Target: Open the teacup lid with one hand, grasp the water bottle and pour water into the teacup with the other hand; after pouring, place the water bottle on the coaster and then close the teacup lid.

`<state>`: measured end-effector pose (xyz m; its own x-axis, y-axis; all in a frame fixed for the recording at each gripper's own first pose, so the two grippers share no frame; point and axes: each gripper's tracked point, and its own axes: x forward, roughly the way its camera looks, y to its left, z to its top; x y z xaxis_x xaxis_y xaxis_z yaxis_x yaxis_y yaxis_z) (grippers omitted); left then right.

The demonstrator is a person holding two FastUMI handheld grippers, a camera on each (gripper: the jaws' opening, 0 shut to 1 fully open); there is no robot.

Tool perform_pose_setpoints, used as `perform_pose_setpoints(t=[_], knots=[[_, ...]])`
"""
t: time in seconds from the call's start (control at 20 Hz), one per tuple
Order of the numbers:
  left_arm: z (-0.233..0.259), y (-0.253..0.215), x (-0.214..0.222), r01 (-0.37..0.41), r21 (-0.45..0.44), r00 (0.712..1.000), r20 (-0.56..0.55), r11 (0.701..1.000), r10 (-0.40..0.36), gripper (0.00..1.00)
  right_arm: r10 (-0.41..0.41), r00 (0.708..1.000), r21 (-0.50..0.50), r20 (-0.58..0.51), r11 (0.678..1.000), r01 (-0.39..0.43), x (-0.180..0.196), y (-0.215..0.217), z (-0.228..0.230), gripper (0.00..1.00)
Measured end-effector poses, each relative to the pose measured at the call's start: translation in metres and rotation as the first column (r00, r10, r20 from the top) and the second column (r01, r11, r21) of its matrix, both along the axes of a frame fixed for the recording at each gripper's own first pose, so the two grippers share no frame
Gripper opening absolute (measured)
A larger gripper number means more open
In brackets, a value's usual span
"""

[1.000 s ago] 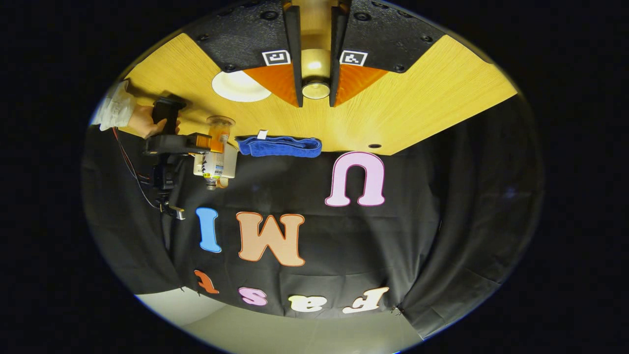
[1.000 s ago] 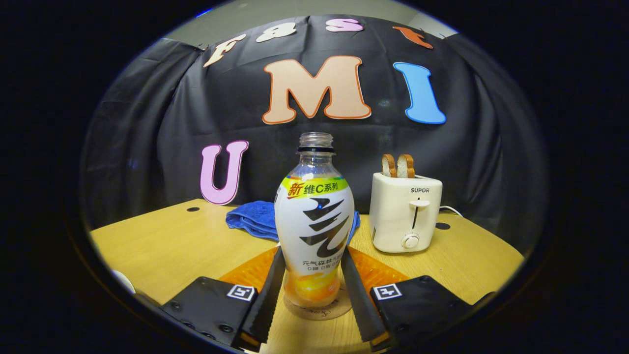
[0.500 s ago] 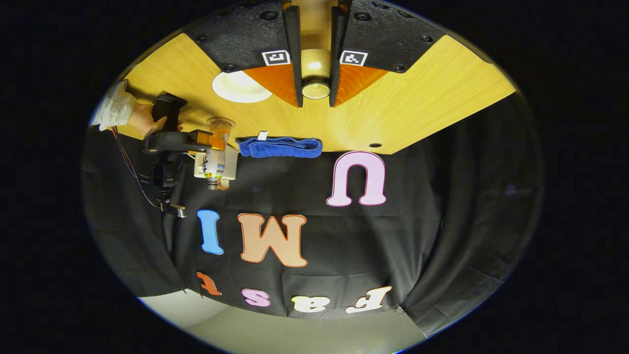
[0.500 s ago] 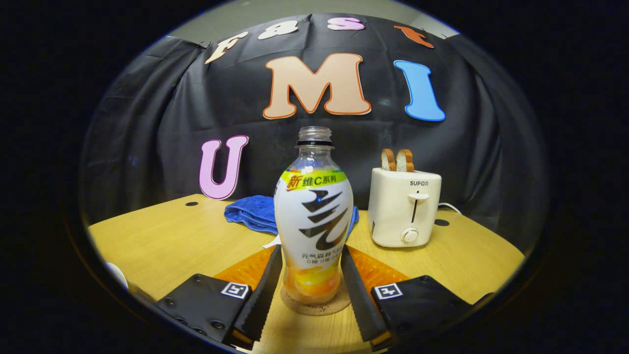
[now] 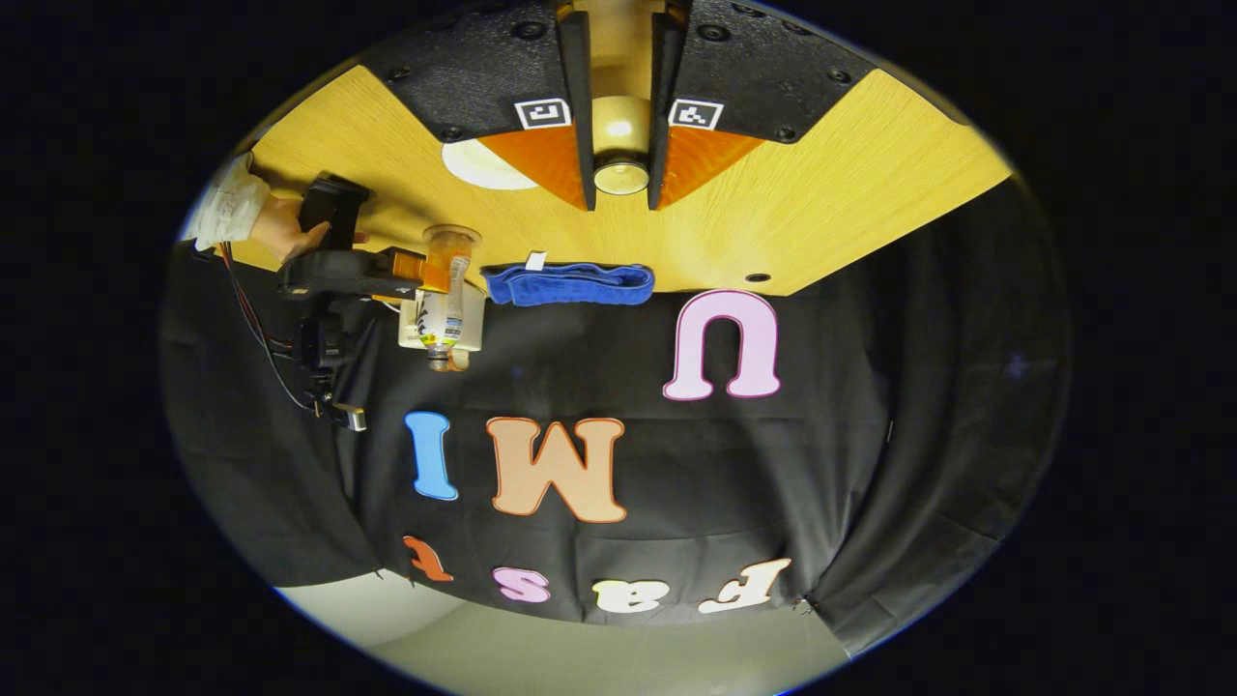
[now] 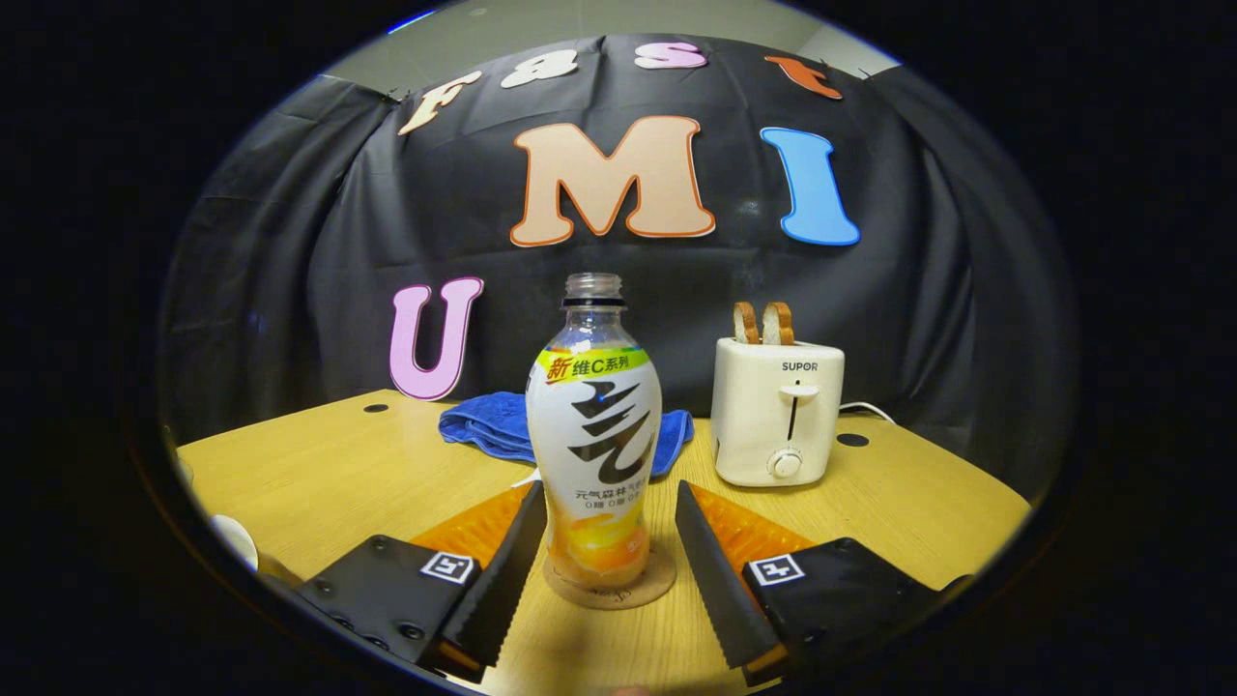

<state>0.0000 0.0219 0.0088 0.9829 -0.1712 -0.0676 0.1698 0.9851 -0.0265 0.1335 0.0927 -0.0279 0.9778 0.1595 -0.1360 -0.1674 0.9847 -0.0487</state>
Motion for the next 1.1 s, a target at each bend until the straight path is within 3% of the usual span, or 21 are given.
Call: perform_pose_setpoints(t=[0.15, 0.25, 0.3, 0.35, 0.4, 0.45, 0.55, 0.65, 0.8, 0.95, 1.0, 1.1], knots=[[-0.002, -0.017, 0.006, 0.033, 0.010, 0.999, -0.005, 0.999, -0.033, 0.22, 0.016, 1.000, -0.022, 0.013, 1.000, -0.016, -0.016, -0.001, 0.005, 0.91], [-0.005, -0.026, 0.010, 0.048, 0.009, 0.999, -0.016, 0.999, -0.048, 0.22, 0.027, 1.000, -0.042, 0.015, 0.999, -0.026, -0.025, -0.002, 0.008, 0.87], [-0.009, -0.031, 0.012, 0.057, 0.009, 0.998, -0.027, 0.998, -0.057, 0.22, 0.033, 0.999, -0.050, 0.022, 0.998, -0.032, -0.030, -0.001, 0.011, 0.91], [-0.011, -0.035, 0.014, 0.064, 0.007, 0.997, -0.036, 0.998, -0.063, 0.22, 0.040, 0.999, -0.059, 0.032, 0.998, -0.038, -0.036, -0.002, 0.014, 0.82], [-0.013, -0.039, 0.014, 0.070, 0.005, 0.997, -0.044, 0.998, -0.070, 0.22, 0.045, 0.998, -0.066, 0.042, 0.997, -0.042, -0.040, -0.001, 0.017, 0.91], [-0.015, -0.043, 0.015, 0.076, 0.004, 0.996, -0.050, 0.997, -0.076, 0.23, 0.050, 0.998, -0.066, 0.050, 0.997, -0.047, -0.045, -0.002, 0.020, 0.87], [-0.018, -0.050, 0.017, 0.083, 0.013, 0.995, -0.056, 0.996, -0.082, 0.22, 0.062, 0.996, -0.048, 0.062, 0.997, -0.060, -0.051, -0.002, 0.031, 0.82], [-0.021, -0.055, 0.018, 0.088, 0.026, 0.994, -0.063, 0.996, -0.086, 0.22, 0.074, 0.994, -0.019, 0.076, 0.997, -0.073, -0.055, 0.001, 0.041, 0.87], [-0.022, -0.067, 0.019, 0.103, 0.027, 0.993, -0.068, 0.994, -0.101, 0.22, 0.084, 0.993, 0.000, 0.088, 0.996, -0.085, -0.058, 0.002, 0.046, 0.82], [-0.029, -0.077, 0.019, 0.115, 0.037, 0.990, -0.083, 0.993, -0.111, 0.22, 0.074, 0.993, -0.017, 0.087, 0.997, -0.073, -0.059, -0.005, 0.045, 0.82], [-0.033, -0.078, 0.019, 0.117, 0.042, 0.989, -0.092, 0.992, -0.112, 0.22, 0.076, 0.994, -0.015, 0.083, 0.997, -0.075, -0.060, -0.006, 0.044, 0.87], [-0.035, -0.081, 0.019, 0.112, 0.050, 0.990, -0.095, 0.992, -0.107, 0.23, 0.075, 0.994, -0.004, 0.079, 0.997, -0.075, -0.063, -0.009, 0.044, 0.82]])
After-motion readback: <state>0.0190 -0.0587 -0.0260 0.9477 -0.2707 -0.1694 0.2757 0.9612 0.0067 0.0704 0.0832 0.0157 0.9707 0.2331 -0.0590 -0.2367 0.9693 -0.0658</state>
